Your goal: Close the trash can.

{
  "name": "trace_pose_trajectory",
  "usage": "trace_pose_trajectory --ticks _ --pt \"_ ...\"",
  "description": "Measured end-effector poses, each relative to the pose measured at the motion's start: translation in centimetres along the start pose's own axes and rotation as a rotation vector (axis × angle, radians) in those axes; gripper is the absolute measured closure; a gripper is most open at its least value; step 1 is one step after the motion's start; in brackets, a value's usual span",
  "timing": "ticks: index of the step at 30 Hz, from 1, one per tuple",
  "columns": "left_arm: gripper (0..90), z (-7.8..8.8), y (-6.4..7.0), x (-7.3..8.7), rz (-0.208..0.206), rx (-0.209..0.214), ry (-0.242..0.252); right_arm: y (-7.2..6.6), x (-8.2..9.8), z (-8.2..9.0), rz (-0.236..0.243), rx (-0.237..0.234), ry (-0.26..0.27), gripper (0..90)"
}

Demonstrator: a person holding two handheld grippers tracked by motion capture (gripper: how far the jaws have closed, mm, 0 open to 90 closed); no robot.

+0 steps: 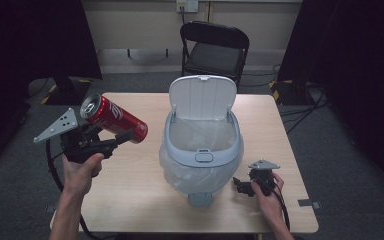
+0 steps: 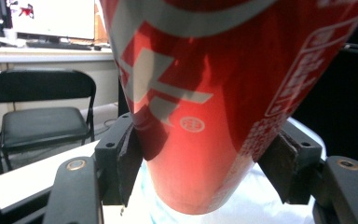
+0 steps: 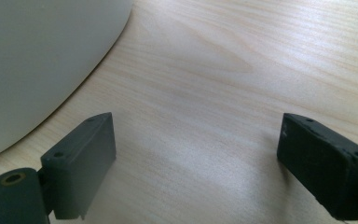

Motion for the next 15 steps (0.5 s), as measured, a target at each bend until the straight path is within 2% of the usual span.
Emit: trace_pose_trajectory --ticks 4,6,11,15 --pt "34.8 -1.1 0.4 -1.3 -0.017 0.028 0.021 0.0 0.0 -0.1 -0.001 -0.003 -0.004 9.5" --pt "34.8 -1.9 0.7 -1.8 -0.031 0.048 0.015 0.0 0.0 -0.1 -0.003 -0.003 -0.005 9.4" --pt "34.8 -4.4 1.3 -3.0 -0.037 0.092 0.017 0.0 0.0 -0.1 -0.003 -0.004 -0.005 9.4" --pt "34.7 -6.7 1.7 -3.8 -0.048 0.138 -0.001 0.0 0.0 -0.1 -0.003 -0.004 -0.005 9.4"
Point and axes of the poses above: each handheld gripper's, and its own axes: z roughly backward along the jaws, x roughly out of its underside, y roughly to its right, the point moved 2 cm from there along -z, roughly forward along the jaws, and after that the axes turned 9 degrees about -z, right-handed, at the moved point
